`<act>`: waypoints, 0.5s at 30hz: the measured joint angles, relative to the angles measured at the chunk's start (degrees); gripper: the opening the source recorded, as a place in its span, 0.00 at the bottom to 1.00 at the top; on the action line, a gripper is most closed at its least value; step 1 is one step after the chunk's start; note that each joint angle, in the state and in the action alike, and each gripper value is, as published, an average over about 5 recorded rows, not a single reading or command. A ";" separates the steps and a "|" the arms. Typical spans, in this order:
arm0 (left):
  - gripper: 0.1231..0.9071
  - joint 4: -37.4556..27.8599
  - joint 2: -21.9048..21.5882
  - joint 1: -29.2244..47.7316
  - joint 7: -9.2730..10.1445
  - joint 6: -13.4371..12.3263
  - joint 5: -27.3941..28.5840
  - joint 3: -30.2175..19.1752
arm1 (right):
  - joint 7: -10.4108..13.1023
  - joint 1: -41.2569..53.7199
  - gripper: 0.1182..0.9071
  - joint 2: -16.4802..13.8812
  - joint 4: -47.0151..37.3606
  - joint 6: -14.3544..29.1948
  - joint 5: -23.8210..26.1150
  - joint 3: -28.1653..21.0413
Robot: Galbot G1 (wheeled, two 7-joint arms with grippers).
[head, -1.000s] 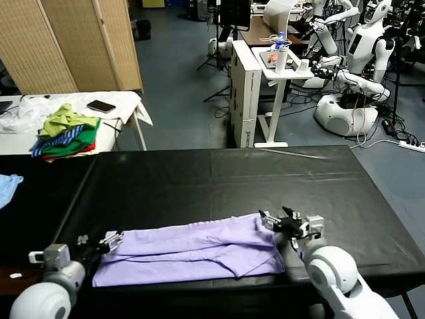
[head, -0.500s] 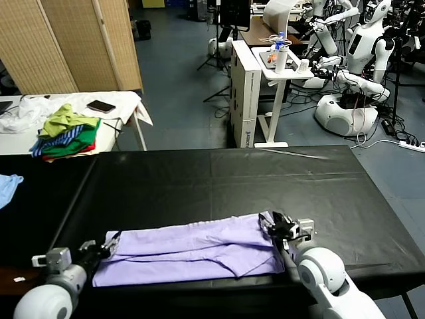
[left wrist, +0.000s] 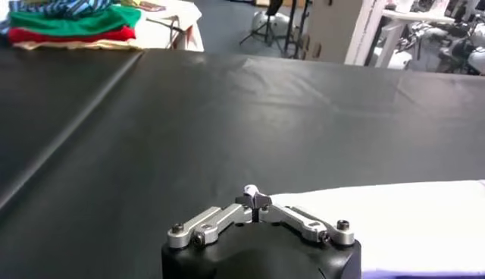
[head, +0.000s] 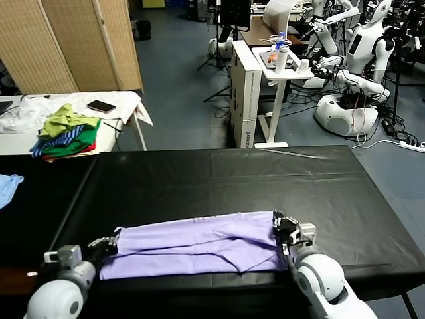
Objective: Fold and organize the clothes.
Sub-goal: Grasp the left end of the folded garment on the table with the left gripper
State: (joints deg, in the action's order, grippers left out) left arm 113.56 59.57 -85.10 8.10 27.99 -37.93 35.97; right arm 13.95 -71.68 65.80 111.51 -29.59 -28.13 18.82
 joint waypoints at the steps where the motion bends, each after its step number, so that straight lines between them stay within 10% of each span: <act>1: 0.03 -0.17 0.03 0.31 0.00 -0.14 0.21 -0.15 | -0.80 -0.05 0.06 -0.06 0.16 0.21 -0.02 0.11; 7: 0.19 -0.13 0.63 -0.03 -0.94 -1.76 2.89 0.34 | -4.79 -1.01 0.43 -1.21 1.82 1.28 -0.17 0.98; 15: 0.83 3.02 2.54 -3.39 -1.60 -2.20 3.19 3.09 | -5.88 -4.36 0.95 -3.23 5.47 1.97 -0.76 3.22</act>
State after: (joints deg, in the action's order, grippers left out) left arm 116.57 62.11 -88.49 6.50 25.79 -34.74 39.07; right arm 8.07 -76.03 62.57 116.97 -27.62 -28.90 22.03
